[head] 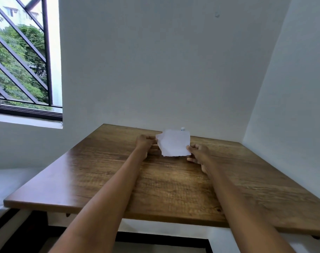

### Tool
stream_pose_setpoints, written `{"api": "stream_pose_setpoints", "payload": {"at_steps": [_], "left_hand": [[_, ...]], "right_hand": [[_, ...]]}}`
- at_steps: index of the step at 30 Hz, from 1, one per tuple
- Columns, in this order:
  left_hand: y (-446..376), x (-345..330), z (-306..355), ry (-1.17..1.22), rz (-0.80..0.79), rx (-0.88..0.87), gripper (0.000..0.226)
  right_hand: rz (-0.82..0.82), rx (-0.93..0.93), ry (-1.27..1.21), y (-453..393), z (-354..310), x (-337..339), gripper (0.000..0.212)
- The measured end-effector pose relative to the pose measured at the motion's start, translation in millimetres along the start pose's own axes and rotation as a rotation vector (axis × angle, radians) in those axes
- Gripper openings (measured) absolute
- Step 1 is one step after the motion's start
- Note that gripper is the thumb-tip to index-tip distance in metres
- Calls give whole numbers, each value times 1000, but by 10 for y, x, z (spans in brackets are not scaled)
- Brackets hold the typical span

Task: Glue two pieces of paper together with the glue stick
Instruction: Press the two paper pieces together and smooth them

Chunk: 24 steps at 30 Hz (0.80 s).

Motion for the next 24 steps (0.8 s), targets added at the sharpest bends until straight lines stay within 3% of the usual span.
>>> {"api": "stream_pose_setpoints", "payload": {"at_steps": [7,16,24], "left_hand": [[-76,87,4,31,85,-70,24],[-99,62,16,-4,33,-63,21],[-117,20,9,5,-19,-48,25]], "right_hand": [[88,136,-178,-45,-8,147,18],[45,137,74,-113,-31,-5,2],[109,190,113,-157,-62,15,20]]}}
Point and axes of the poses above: each hand's wrist, its own y-axis away from the middle knuckle, its own x-axis out of the back of the hand, z = x × y, the point moved 7 cm from there along -y, towards the middle knuckle, and after that the axes turned 11 degrees about -z, right-handed, at the moved point
